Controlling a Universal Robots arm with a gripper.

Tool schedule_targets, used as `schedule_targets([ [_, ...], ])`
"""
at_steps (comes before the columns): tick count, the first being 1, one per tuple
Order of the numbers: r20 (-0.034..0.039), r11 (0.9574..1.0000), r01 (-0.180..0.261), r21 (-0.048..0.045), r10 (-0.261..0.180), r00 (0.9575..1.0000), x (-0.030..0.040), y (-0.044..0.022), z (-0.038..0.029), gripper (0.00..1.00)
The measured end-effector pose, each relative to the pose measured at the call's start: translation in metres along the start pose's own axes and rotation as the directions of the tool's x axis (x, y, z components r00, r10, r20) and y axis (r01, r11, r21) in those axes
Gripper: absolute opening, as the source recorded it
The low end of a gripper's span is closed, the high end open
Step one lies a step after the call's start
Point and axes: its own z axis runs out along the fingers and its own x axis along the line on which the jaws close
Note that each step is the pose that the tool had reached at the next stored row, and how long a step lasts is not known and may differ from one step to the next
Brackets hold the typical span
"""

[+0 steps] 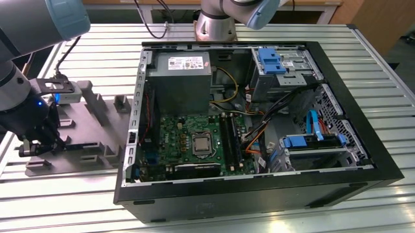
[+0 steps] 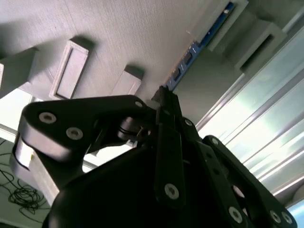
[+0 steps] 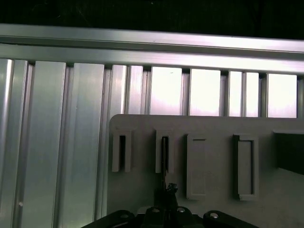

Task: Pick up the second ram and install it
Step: 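Pick up the second ram and move it above second insertion slot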

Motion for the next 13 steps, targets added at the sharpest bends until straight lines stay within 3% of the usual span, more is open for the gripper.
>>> schedule_targets([
  [4, 0.0002, 1.0000, -0.001, 0.0001, 0.001, 1.0000, 0.0000, 0.0000, 0.0000, 0.12],
  [6, 0.0013, 0.9995, -0.030, 0.0005, 0.030, 0.9995, 0.0000, 0.0000, 0.0001, 0.12],
  [13, 0.0014, 0.9995, -0.032, 0.0005, 0.032, 0.9995, 0.0000, -0.0001, 0.0001, 0.12],
])
